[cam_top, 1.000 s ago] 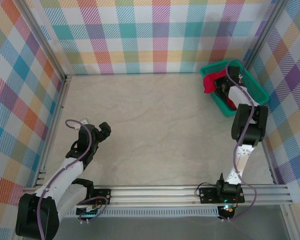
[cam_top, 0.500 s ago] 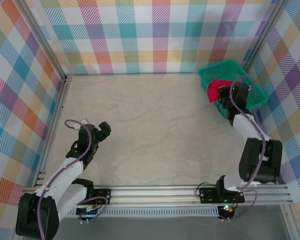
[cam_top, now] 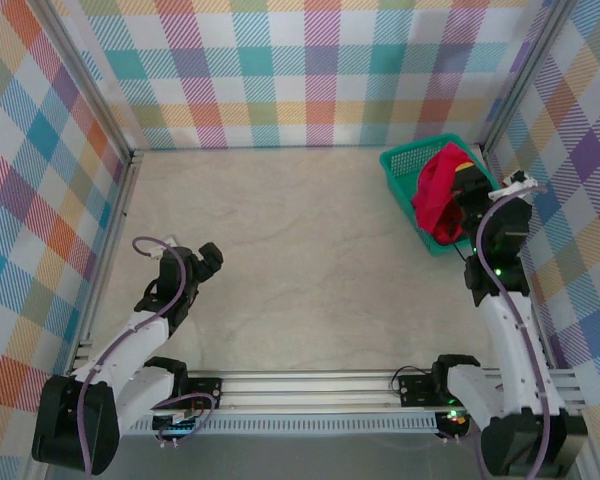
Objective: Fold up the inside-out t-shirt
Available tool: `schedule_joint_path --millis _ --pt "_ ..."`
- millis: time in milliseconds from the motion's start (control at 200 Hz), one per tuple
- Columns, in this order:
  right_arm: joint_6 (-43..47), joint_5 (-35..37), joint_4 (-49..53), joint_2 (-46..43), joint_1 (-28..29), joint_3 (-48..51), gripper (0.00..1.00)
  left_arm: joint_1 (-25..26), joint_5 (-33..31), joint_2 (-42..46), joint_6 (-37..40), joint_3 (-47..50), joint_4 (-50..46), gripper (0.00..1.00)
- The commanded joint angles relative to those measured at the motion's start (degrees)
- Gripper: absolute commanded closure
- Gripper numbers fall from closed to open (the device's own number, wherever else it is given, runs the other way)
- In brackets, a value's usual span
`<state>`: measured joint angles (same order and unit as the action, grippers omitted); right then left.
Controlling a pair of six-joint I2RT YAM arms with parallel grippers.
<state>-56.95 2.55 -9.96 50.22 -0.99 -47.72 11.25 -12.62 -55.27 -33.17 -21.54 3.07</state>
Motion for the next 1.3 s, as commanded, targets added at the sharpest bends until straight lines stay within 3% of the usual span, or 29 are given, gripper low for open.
schedule_joint_path --millis 0,210,425,615,765,1035,1080,1120,1155,1240,1295 --pt "4.89 -0.35 3.61 -0.74 0.98 -4.16 1.0 0.36 2.06 -1.84 2.01 -1.98 0.15 0.0" --pt "11.3 -4.72 4.21 3.78 6.33 -15.38 1.0 0.36 6.59 -5.51 4.23 -4.38 -0.89 0.0" --pt "23.6 -7.16 10.62 15.22 18.9 -38.85 1.0 0.36 8.66 -7.49 4.87 -5.53 -1.25 0.0" --pt "26.8 -11.13 15.17 25.72 25.72 -55.63 1.0 0.36 9.02 -7.71 5.06 -5.67 -1.41 0.0" --pt "25.13 -13.02 17.36 34.0 29.91 -59.91 1.0 0.36 8.44 -7.19 5.0 -5.63 -1.9 0.0" --pt "15.61 -15.5 19.23 52.91 32.11 -57.38 1.0 0.36 7.87 -6.23 4.96 -5.35 -2.2 0.01" --pt "14.79 -17.08 22.04 57.19 32.11 -60.23 0.92 0.36 7.7 -6.12 4.99 -5.35 -2.3 0.01" --pt "14.88 -18.48 27.02 61.82 32.11 -64.83 0.71 0.36 7.49 -5.98 4.96 -5.36 -2.46 0.01" --pt "15.65 -19.28 33.22 65.86 32.11 -70.58 0.6 0.36 7.5 -5.93 5.05 -5.35 -2.46 0.01" --pt "19.6 -18.62 49.66 73.52 32.02 -85.33 0.48 0.36 8.17 -5.84 5.15 -5.24 -2.42 0.01" --pt "22.0 -16.76 55.64 74.81 31.97 -89.58 0.44 0.36 10.02 -6.12 5.27 -4.95 -1.37 0.01"
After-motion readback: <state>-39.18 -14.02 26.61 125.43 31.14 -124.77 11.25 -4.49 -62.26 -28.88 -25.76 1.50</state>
